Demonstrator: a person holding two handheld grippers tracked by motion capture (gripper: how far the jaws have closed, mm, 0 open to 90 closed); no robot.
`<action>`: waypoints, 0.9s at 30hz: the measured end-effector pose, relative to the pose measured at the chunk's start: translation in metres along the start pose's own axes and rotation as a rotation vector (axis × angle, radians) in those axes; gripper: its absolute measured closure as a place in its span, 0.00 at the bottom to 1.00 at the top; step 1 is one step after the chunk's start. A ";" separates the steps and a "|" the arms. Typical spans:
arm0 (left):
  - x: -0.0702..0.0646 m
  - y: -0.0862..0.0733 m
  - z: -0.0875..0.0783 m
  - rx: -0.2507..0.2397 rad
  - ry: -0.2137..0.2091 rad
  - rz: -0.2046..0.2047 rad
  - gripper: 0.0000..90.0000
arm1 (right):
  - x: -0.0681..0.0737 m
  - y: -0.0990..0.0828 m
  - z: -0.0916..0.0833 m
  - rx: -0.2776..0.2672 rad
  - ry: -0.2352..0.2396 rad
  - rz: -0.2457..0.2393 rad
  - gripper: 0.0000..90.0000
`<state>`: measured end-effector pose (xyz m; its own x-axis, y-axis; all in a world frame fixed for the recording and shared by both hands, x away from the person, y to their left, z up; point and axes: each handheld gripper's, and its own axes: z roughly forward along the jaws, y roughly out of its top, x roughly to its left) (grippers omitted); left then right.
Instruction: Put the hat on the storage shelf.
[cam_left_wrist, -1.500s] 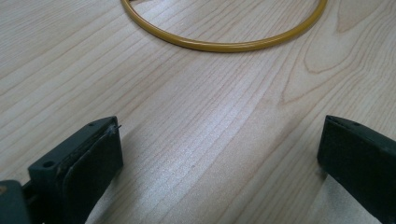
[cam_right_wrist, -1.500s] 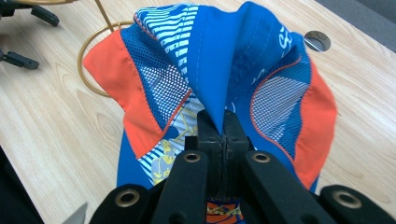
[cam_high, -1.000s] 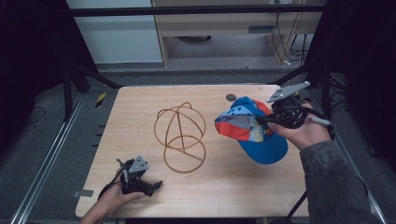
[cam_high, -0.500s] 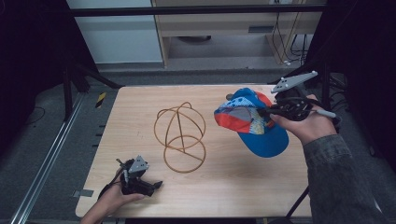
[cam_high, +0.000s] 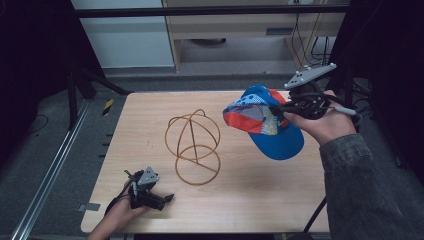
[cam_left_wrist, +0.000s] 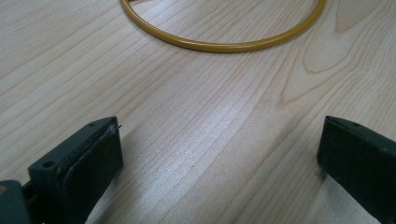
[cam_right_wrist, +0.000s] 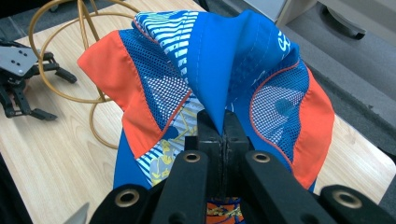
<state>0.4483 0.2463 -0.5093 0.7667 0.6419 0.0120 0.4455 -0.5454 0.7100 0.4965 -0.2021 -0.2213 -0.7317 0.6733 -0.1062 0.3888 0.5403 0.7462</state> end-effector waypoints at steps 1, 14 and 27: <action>0.000 0.000 0.000 0.000 0.000 0.000 0.00 | 0.000 0.001 0.000 -0.001 0.002 -0.003 1.00; 0.002 -0.001 -0.001 0.001 0.022 -0.015 0.00 | 0.011 0.029 0.003 -0.023 0.024 -0.044 0.99; 0.002 -0.001 -0.001 0.001 0.022 -0.015 0.00 | 0.023 0.054 0.009 -0.034 0.050 -0.086 0.99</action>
<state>0.4484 0.2487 -0.5092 0.7498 0.6614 0.0170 0.4569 -0.5363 0.7097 0.5059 -0.1525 -0.1891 -0.7888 0.5988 -0.1386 0.3051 0.5772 0.7575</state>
